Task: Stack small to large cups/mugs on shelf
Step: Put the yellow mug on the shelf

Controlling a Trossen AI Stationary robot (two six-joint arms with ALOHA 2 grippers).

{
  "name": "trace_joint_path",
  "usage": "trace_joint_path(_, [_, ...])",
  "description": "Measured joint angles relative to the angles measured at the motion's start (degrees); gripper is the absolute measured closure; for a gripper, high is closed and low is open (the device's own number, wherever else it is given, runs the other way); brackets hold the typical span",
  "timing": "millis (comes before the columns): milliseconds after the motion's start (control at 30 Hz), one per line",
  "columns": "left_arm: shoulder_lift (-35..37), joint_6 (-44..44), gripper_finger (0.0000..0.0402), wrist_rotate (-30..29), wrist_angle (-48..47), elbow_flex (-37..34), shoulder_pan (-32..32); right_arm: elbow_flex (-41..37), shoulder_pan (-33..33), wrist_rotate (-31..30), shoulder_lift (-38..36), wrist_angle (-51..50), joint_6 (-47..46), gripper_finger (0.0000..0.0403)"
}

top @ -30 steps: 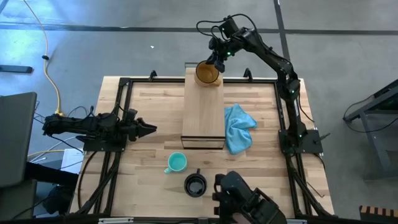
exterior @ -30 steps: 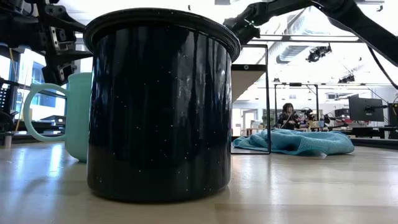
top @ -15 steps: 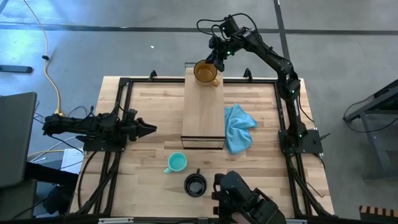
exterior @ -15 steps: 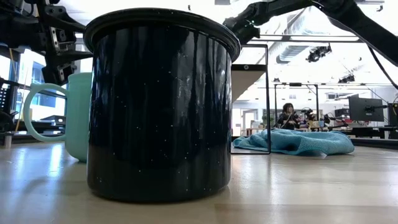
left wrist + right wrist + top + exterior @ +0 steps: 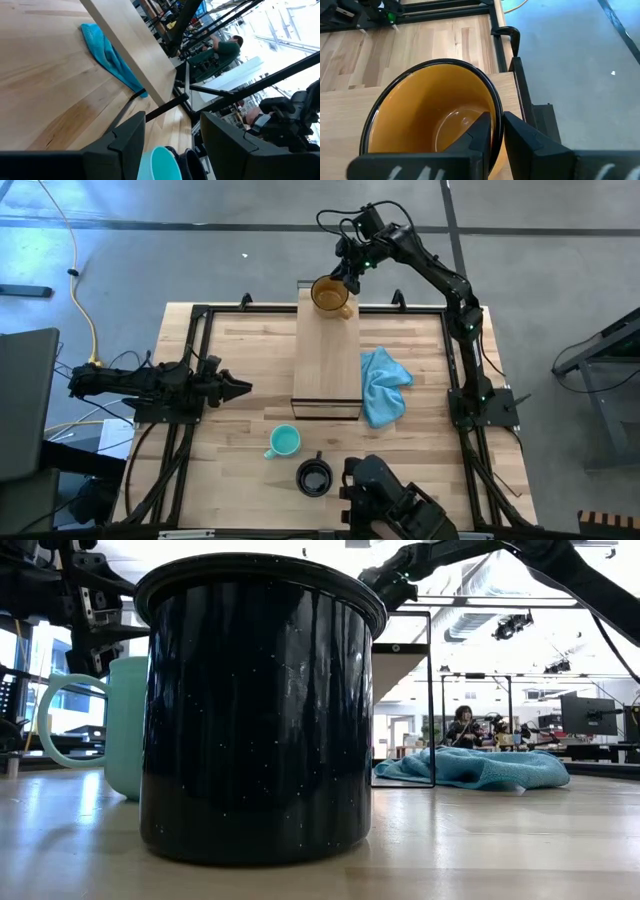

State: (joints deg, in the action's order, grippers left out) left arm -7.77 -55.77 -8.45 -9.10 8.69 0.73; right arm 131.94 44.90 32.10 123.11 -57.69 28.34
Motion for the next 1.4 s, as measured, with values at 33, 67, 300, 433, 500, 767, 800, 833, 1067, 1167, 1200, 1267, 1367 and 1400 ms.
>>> trace_joint_path(33, [0.0,0.0,0.0222,0.0,0.0,0.0,0.0,0.0,-0.2,0.0,0.0,0.1,0.0,0.0364])
trace_joint_path(67, [0.0,0.0,0.0222,0.0,0.0,0.0,0.0,0.0,-0.3,0.0,0.2,0.3,0.0,0.0364])
trace_joint_path(300, [0.0,0.0,0.0222,0.0,-0.1,0.0,0.0,0.0,-1.3,0.1,1.1,0.0,0.5,0.0364])
trace_joint_path(433, [0.0,0.0,0.0222,0.0,-0.1,0.0,0.0,0.0,-1.4,0.1,1.1,-0.4,0.6,0.0364])
trace_joint_path(500, [0.0,0.0,0.0222,0.0,-0.1,0.0,0.0,0.0,-1.4,0.1,1.1,-0.9,1.0,0.0364])
trace_joint_path(767, [0.0,0.0,0.0222,0.0,-0.1,0.0,0.0,0.1,-1.4,-1.5,1.1,-1.0,0.8,0.0363])
trace_joint_path(800, [0.0,0.0,0.0222,0.0,-0.1,0.0,0.0,0.7,-1.4,-1.6,1.1,-1.3,0.6,0.0363])
trace_joint_path(833, [0.0,0.0,0.0222,0.0,-0.1,0.0,0.0,1.3,-1.4,-1.7,1.2,-1.4,0.5,0.0361])
trace_joint_path(1067, [0.0,0.0,0.0222,0.0,-0.1,0.0,0.0,3.1,-1.1,-2.0,-1.0,-0.3,0.0,0.0351])
trace_joint_path(1167, [0.0,0.0,0.0222,0.0,-0.1,0.0,0.0,3.0,-1.1,-2.1,-1.6,-4.2,0.2,0.0350])
trace_joint_path(1200, [0.0,0.0,0.0222,0.0,-0.1,0.0,0.0,3.0,-1.1,-2.1,-1.6,-5.8,0.5,0.0350])
trace_joint_path(1267, [0.0,0.0,0.0222,0.0,-0.1,0.0,0.0,3.0,-1.3,-2.1,-1.6,-9.4,0.7,0.0350])
trace_joint_path(1367, [0.0,0.4,0.0222,0.0,-0.1,0.0,0.0,3.0,-2.1,-2.1,-1.6,-13.9,2.0,0.0350])
trace_joint_path(1400, [0.0,0.4,0.0222,0.0,-0.1,0.0,0.0,3.0,-2.4,-2.2,-1.6,-14.8,2.3,0.0350])
